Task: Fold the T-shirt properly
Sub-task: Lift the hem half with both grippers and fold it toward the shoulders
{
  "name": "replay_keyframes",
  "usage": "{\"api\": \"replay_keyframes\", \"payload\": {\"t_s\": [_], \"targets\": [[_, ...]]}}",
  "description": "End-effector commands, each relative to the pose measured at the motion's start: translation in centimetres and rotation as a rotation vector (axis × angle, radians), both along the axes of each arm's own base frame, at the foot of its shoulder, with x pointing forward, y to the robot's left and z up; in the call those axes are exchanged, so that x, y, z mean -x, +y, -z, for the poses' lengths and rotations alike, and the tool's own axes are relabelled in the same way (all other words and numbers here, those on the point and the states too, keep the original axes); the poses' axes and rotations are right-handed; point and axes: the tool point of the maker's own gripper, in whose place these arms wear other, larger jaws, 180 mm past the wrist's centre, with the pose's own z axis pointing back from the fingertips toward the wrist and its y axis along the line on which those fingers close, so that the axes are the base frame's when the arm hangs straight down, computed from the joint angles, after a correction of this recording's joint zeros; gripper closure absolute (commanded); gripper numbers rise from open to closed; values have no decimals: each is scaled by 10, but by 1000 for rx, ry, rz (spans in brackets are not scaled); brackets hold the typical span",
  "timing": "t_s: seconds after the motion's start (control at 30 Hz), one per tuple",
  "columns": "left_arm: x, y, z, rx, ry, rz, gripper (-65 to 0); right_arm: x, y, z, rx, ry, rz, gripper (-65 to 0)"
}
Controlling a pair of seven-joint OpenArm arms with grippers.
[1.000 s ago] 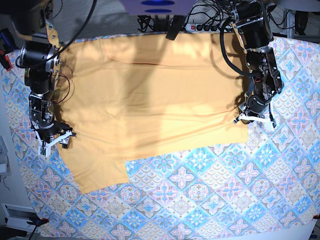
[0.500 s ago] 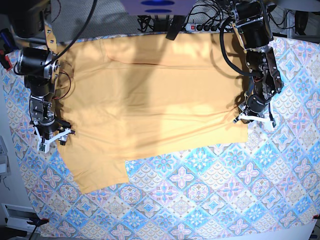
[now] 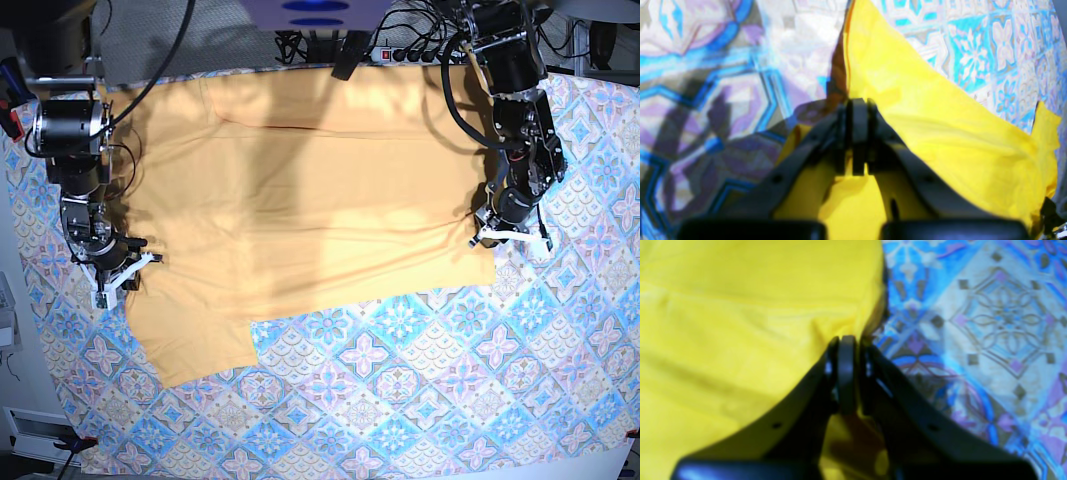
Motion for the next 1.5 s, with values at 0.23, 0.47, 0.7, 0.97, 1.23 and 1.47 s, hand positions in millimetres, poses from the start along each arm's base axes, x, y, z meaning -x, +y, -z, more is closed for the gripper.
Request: {"api": "replay_keyframes", "payload": {"t_s": [0.23,0.47,0.7,0.97,1.23,1.47], "targets": [[-3,8,-8,-17,-31,-5,0,-6,-15,-30,-30,-63,40,-15],[1,17,-12,-44,-33,-3,0,7,-39,-56,38,-121,47,-15],[10,19,-27,-85,-64,12,0,18,-49,-70,58,-175,66,-15],[23,20,-27,-102,-56,20,0,23,-57,-103,106,-265,66,-15],[46,43,-23,-116,-36,-31,0,37,-47,-118,160,-263,12,-15],[65,50,-31,-154,-52,-1,0,57,-65,-122,181,-266,58,-15]]}}
